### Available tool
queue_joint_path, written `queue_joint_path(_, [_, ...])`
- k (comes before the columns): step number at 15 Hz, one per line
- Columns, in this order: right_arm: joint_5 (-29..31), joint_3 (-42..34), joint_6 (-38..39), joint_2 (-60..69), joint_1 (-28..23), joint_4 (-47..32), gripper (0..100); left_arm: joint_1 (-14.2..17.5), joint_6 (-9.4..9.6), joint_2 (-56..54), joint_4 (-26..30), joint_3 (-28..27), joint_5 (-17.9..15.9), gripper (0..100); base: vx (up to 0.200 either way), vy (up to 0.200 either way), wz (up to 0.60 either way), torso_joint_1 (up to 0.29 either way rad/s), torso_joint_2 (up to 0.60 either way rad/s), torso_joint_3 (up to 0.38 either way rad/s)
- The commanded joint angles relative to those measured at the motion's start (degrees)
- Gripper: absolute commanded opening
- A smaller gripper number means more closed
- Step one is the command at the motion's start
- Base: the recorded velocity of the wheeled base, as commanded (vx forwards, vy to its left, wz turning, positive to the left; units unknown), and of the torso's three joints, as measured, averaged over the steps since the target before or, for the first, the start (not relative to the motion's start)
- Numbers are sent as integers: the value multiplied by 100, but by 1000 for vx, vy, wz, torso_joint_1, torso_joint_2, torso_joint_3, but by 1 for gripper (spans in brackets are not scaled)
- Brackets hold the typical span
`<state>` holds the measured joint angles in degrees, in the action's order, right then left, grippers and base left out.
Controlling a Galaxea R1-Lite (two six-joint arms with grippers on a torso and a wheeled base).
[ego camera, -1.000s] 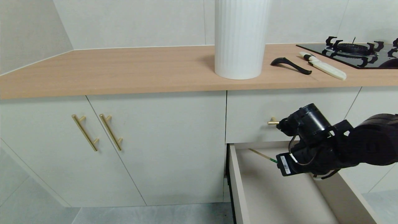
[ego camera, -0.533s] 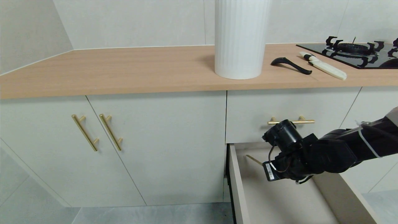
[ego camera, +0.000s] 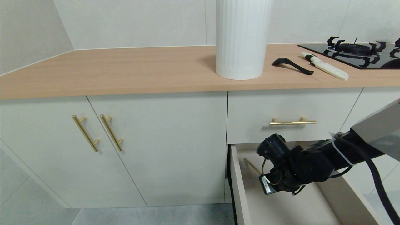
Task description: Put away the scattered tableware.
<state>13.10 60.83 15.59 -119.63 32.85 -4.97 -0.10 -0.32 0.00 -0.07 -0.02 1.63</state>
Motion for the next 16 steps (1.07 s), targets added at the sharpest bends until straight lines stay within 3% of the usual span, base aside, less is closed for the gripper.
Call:
queue_joint_path(1, [-1, -10, -4, -307, 151, -12, 0, 1, -3, 9, -1, 2, 4, 100, 0, 0, 0, 0, 0, 0])
queue_joint_path(16, [34, 148, 5, -1230, 221, 23, 0, 1, -3, 9, -1, 2, 4, 100, 0, 0, 0, 0, 0, 0])
